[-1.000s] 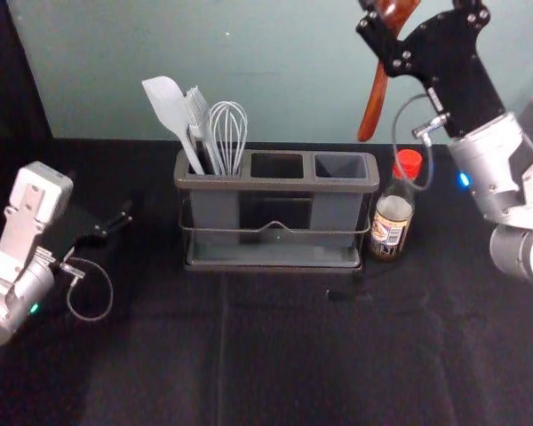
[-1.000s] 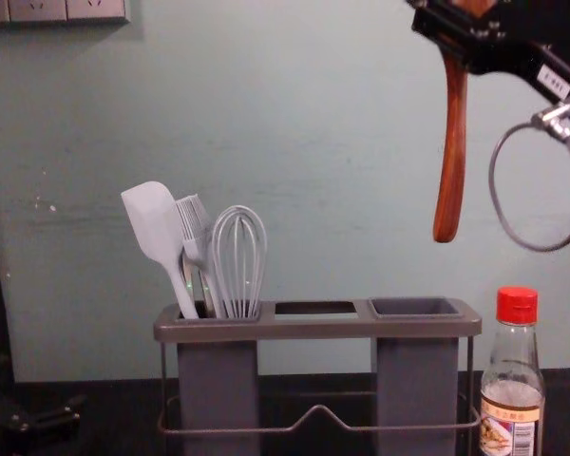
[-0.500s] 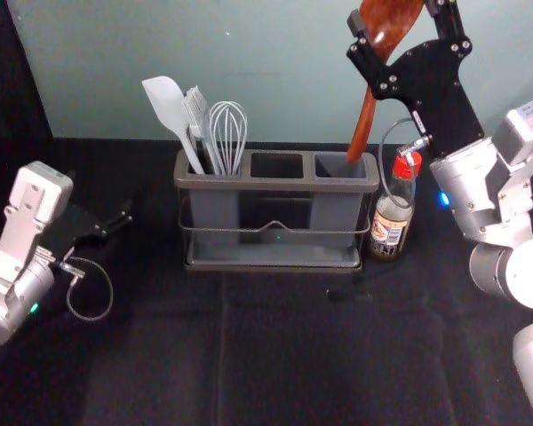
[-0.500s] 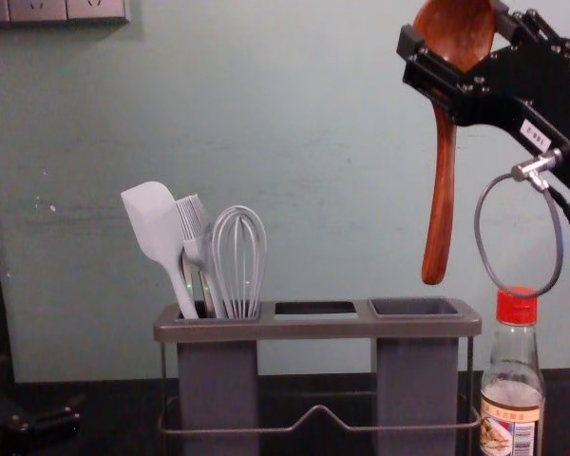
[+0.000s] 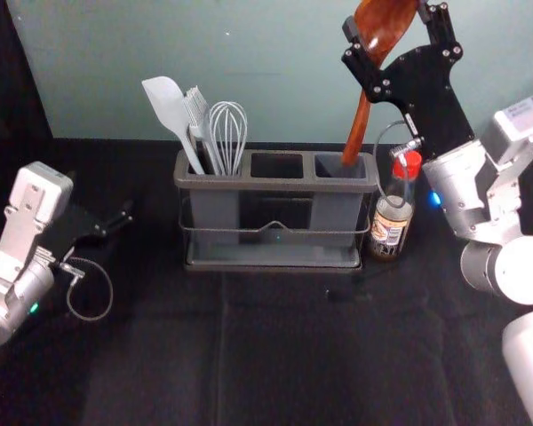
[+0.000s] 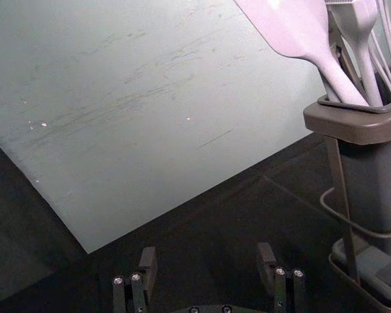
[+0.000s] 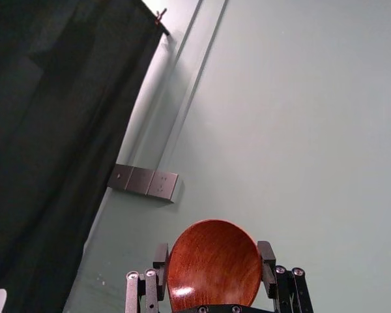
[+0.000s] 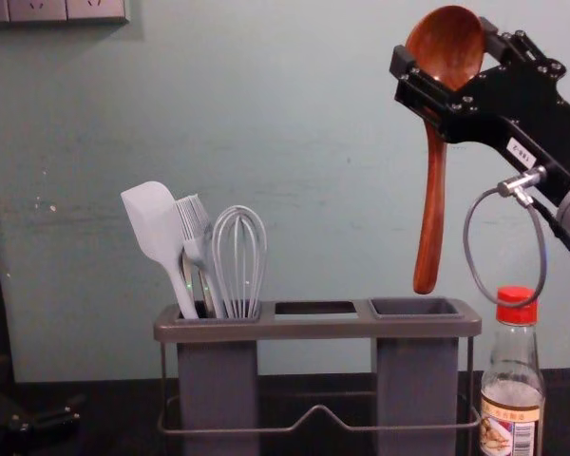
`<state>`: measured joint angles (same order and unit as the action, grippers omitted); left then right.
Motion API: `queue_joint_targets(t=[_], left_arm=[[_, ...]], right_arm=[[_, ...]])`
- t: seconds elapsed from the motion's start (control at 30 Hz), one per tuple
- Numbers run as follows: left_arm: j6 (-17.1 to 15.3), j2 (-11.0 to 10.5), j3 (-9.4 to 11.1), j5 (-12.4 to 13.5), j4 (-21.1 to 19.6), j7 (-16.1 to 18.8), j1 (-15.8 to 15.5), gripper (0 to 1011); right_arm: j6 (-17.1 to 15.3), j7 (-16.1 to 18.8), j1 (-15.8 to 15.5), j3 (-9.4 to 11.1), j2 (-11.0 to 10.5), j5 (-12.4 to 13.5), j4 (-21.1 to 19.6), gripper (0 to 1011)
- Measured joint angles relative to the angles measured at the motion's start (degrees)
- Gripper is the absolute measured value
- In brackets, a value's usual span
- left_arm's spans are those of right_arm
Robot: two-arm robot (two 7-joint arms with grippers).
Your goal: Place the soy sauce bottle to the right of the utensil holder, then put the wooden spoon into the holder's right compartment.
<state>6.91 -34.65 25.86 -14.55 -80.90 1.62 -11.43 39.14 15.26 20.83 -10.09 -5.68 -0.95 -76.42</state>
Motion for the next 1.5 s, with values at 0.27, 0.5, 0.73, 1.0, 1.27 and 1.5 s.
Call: queue_joint_targets(t=[0.27, 0.5, 0.73, 1.0, 1.27, 1.5], left_arm=[[0.0, 0.0, 0.0, 0.0, 0.0, 0.0, 0.0, 1005], [0.0, 0.0, 0.0, 0.0, 0.0, 0.0, 0.0, 1005], [0.0, 0.0, 0.0, 0.0, 0.0, 0.0, 0.0, 1005], [0.0, 0.0, 0.0, 0.0, 0.0, 0.0, 0.0, 1005], [0.0, 0.0, 0.0, 0.0, 0.0, 0.0, 0.0, 1005], [0.0, 0.0, 0.0, 0.0, 0.0, 0.0, 0.0, 1005]], right_arm=[[0.3, 0.2, 2.2, -0.3, 0.6, -0.4, 3.0, 842], [0.9, 0.2, 3.5, -0.8, 1.1, -1.2, 5.6, 842], [1.4, 0.2, 3.3, -1.2, 1.3, -1.7, 7.0, 842], [1.7, 0.1, 2.4, -1.3, 1.2, -1.9, 7.3, 842], [1.9, 0.1, 0.9, -1.3, 1.0, -1.9, 7.5, 842], [2.2, 0.2, -0.1, -1.4, 0.9, -2.2, 8.2, 842]])
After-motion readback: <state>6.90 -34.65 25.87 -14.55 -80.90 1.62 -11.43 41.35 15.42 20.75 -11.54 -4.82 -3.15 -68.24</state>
